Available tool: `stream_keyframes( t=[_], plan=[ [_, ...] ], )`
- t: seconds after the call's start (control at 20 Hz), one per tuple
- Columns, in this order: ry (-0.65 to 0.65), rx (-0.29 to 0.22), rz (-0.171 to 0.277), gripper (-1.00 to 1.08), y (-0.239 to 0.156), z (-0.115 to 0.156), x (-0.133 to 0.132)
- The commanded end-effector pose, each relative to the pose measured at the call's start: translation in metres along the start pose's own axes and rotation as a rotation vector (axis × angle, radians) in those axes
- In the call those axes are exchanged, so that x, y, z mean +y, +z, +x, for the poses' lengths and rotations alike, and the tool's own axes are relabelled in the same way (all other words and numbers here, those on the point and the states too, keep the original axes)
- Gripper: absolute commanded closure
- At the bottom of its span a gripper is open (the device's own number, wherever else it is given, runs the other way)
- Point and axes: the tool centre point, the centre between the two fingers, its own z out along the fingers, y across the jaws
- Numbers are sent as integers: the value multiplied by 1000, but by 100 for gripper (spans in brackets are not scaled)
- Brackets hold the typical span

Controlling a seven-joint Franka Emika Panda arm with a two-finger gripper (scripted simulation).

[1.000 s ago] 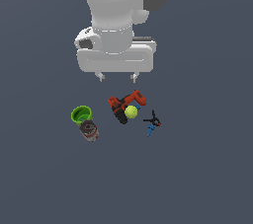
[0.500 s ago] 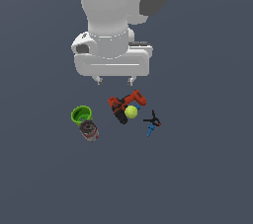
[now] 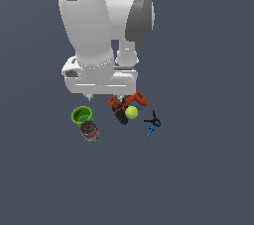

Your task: Pick up a designated object from a clutter of objects.

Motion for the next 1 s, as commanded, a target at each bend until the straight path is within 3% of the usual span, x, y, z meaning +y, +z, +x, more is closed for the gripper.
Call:
stream_keyframes(
  t=[0.0, 0.5, 0.95],
  plan=[
    [4, -5, -3, -92, 21, 7, 15],
    [14, -23, -20, -92, 105, 23, 75],
    [17, -30, -27, -92, 138, 23, 98]
  ],
)
